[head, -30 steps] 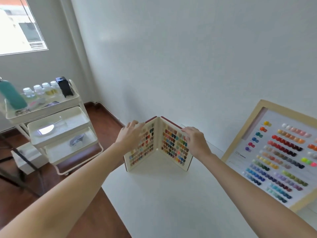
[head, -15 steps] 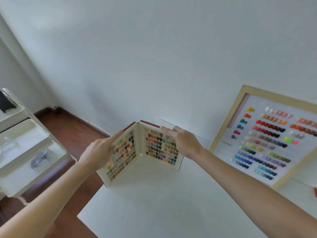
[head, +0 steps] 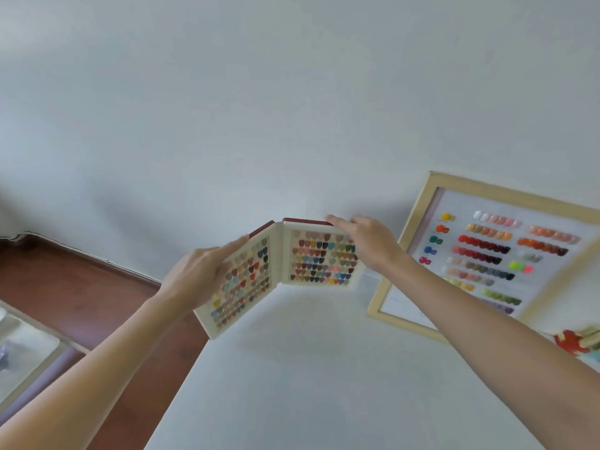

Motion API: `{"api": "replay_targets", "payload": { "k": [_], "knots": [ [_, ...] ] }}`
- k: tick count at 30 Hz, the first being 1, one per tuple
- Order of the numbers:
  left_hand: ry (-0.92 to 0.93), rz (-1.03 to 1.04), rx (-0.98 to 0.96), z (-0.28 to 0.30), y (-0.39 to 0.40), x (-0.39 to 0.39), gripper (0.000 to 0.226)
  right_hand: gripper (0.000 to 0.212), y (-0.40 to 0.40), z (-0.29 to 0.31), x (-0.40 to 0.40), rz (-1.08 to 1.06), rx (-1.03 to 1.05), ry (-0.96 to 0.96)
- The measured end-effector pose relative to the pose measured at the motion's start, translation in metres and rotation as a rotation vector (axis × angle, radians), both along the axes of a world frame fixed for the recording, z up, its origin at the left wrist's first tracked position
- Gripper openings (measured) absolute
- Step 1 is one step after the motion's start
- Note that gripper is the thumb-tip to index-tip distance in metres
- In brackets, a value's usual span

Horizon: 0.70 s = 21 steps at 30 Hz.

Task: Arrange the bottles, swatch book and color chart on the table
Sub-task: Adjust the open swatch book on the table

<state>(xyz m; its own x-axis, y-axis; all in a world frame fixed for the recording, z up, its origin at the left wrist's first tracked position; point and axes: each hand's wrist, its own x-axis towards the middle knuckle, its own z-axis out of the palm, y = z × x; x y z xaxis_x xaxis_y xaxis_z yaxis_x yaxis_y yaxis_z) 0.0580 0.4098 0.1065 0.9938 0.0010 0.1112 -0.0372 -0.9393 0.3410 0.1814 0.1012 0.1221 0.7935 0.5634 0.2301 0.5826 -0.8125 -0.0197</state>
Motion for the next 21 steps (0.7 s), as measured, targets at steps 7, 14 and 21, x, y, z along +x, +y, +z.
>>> {"api": "replay_targets", "payload": {
  "k": [7,14,21],
  "knots": [
    [0.02,-0.035,-0.036,-0.005,-0.02,0.055,0.06,0.056,-0.01,-0.001,0.031,-0.108,-0.008,-0.002],
    [0.033,-0.06,-0.029,-0.012,-0.033,0.081,0.058,0.046,-0.019,-0.005,0.044,-0.171,-0.059,0.002],
    [0.029,-0.08,-0.021,-0.017,-0.039,0.085,0.058,0.036,-0.022,-0.008,0.045,-0.184,-0.054,0.013]
  ]
}}
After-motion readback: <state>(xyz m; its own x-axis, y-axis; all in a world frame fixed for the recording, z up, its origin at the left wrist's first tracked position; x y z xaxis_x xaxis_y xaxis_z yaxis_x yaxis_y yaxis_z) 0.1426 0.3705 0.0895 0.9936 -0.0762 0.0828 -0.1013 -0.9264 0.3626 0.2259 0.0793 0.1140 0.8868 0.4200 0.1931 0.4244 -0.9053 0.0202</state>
